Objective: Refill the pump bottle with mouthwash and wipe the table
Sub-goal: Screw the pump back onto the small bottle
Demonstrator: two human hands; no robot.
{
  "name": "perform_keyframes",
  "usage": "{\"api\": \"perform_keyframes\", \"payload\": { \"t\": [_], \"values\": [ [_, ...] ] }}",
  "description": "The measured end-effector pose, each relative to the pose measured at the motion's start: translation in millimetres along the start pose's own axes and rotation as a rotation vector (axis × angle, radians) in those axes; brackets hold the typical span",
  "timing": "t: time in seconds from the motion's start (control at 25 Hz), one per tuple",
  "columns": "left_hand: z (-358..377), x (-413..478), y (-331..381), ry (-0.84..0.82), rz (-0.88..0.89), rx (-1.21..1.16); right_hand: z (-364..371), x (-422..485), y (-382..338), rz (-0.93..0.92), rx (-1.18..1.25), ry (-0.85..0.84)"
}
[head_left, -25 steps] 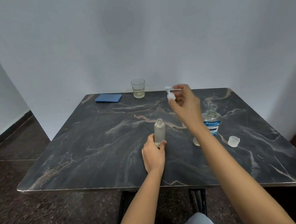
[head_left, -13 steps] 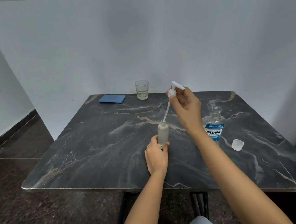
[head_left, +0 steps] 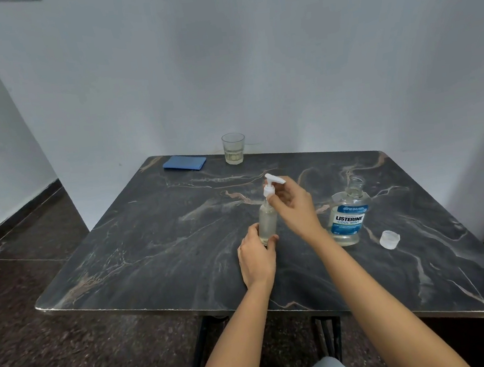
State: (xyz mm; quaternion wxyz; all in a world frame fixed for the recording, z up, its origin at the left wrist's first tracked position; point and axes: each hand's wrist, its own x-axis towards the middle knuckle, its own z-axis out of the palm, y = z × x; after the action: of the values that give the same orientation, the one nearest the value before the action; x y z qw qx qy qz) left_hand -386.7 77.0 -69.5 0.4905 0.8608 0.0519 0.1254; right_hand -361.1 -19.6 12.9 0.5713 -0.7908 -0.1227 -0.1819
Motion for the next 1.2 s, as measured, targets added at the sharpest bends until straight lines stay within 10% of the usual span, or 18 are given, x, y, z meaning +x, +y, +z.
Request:
{"api": "perform_keyframes", "payload": {
  "t": [0.68,0.92,1.2],
  "values": [
    [-0.1,-0.9,0.0,0.008,0.006,0.007,-2.6,-17.7,18.5,0.105,-0.007,0.125],
    [-0.5,-1.6,0.6,0.001,0.002,-0.008,7.0,-12.3,9.8,0.269,0.217,-0.091],
    [-0.6,-2.2,2.4,0.012,0.017,0.02,4.2,-11.8,19.7,0.254,0.202,0.163]
  ]
}}
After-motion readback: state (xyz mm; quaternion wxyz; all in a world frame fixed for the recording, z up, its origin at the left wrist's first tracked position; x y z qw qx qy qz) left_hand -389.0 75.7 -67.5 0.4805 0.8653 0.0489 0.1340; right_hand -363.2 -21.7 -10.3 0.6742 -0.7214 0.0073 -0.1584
